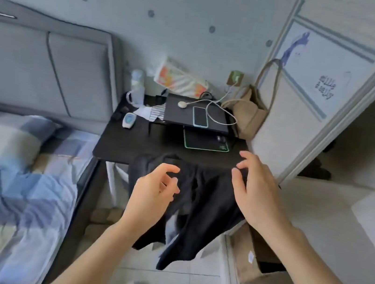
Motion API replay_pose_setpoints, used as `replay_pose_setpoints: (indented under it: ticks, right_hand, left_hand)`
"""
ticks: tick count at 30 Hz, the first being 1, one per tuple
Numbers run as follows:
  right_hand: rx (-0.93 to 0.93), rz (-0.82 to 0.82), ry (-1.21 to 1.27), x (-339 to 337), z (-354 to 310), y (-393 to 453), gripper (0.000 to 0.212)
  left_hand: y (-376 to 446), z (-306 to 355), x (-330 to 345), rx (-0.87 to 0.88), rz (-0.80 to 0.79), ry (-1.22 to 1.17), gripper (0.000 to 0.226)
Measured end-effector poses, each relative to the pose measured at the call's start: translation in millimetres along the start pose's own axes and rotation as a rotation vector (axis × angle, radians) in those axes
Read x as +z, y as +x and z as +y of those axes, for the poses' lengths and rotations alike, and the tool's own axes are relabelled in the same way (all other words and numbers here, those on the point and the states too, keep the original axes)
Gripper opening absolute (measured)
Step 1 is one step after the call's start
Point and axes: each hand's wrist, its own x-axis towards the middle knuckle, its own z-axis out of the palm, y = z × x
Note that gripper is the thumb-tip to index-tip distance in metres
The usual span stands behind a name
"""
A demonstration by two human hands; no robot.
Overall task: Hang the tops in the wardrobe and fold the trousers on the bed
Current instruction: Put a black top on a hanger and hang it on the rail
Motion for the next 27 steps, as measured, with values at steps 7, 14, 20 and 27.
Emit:
replay_pose_setpoints:
  ticks: [7, 14, 20, 27]
  right_hand:
    - [-0.237, -0.229, 0.202, 86.3, -134.8, -30.1, 0.038]
    - [-0.41, -0.53, 0.327, 187.0, -275.6, -77.3, 0.034]
    - [-0.387, -0.819, 0.278, 284.9, -369.8, -119.1, 0.03]
    - [-0.187, -1.14, 0.254, 421.8, -425.0, -169.8, 0.023]
  left_hand:
    - [-109.7, -70.1, -117.3, -0.278, 0.322, -0.104, 0.027]
    - [-205.7, -179.6, -223.0, -0.534, 0.465, 0.026, 0.017]
    - [-271.2, -286.7, -294.5, -0.872, 0.497, -0.023, 0.02]
    - [-300.2, -421.0, -340.7, -1.2, 0.379, -0.09, 0.03]
